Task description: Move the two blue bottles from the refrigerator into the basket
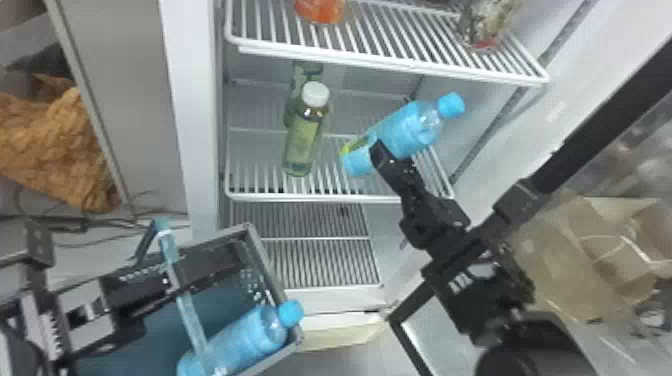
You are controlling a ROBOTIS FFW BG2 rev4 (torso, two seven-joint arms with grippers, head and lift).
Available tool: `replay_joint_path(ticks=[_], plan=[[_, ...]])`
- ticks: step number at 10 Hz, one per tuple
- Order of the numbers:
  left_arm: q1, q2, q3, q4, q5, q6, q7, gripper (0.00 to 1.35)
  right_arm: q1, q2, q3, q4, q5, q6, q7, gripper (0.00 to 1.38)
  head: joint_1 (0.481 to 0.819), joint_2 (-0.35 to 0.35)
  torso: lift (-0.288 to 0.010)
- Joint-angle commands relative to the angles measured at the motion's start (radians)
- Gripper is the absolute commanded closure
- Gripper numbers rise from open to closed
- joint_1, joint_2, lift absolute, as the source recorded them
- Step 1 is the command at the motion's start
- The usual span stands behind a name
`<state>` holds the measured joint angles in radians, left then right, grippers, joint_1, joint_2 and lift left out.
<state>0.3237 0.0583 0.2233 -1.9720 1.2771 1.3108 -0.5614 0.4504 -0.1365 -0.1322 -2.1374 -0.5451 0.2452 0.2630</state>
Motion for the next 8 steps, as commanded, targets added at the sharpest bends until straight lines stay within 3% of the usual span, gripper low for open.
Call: replay_joint_path(ticks=[1,4,8], plan=[[-0.002,0.0,0.0,0.0,0.001,0.0,0.0,1.19,0.104,-0.009,-0.007,-0.115,-0.039,0.052,0.012,1.27,0.695,-0.273,-0.216],[0.003,0.0,-0.002,0.0,0.003,-0.003,0.0,1.19,0.227,-0.028,0.003,-0.254,-0.097,0.157,0.07,1.27,0.695,-0.239,-0.216],[-0.002,0.0,-0.008,0.0,0.003,-0.003,0.005,1.19,0.232,-0.038,0.027,-0.272,-0.139,0.376,0.166,1.27,0.695,-0.16,-0.216]])
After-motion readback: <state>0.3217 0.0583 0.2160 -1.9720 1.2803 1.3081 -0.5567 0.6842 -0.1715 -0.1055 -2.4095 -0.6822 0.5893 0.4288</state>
